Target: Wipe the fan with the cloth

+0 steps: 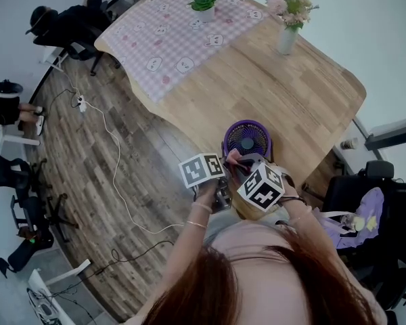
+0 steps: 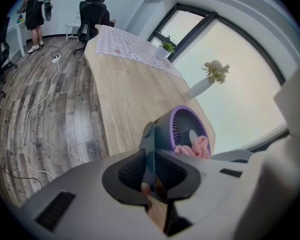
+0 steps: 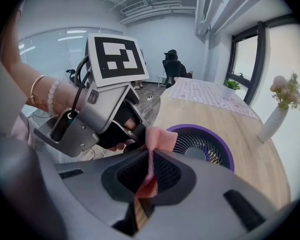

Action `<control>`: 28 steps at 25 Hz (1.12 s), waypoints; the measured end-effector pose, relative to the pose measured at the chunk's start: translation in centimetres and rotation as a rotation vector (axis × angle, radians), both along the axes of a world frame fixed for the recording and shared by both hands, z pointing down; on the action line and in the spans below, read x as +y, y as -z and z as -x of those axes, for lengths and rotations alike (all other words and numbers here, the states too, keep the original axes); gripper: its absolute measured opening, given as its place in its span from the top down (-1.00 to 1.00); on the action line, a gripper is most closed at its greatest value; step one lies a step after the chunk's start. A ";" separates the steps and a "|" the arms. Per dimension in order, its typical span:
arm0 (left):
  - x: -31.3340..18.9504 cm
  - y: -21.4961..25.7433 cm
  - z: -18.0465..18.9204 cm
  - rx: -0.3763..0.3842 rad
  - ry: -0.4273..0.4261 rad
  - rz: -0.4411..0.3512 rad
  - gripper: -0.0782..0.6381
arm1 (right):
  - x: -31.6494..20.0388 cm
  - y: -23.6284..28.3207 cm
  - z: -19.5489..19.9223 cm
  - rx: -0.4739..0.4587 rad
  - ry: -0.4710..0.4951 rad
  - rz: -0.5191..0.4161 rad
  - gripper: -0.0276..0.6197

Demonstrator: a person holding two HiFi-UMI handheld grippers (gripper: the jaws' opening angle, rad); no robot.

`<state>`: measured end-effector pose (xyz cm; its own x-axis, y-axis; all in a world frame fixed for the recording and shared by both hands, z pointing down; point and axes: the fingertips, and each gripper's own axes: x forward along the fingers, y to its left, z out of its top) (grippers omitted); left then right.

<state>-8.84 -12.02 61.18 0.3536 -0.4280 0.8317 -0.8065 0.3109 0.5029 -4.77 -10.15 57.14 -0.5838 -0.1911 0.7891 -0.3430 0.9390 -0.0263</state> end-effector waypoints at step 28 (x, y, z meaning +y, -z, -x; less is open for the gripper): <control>-0.1 0.0 0.0 -0.008 -0.017 -0.014 0.64 | -4.2 -0.3 3.4 0.045 0.078 -0.030 0.84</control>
<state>-8.80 -12.13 61.20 0.3544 -0.4338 0.8284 -0.8153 0.2904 0.5009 -8.16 -14.34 57.44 -0.5620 -0.1703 0.8094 -0.2688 0.9631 0.0159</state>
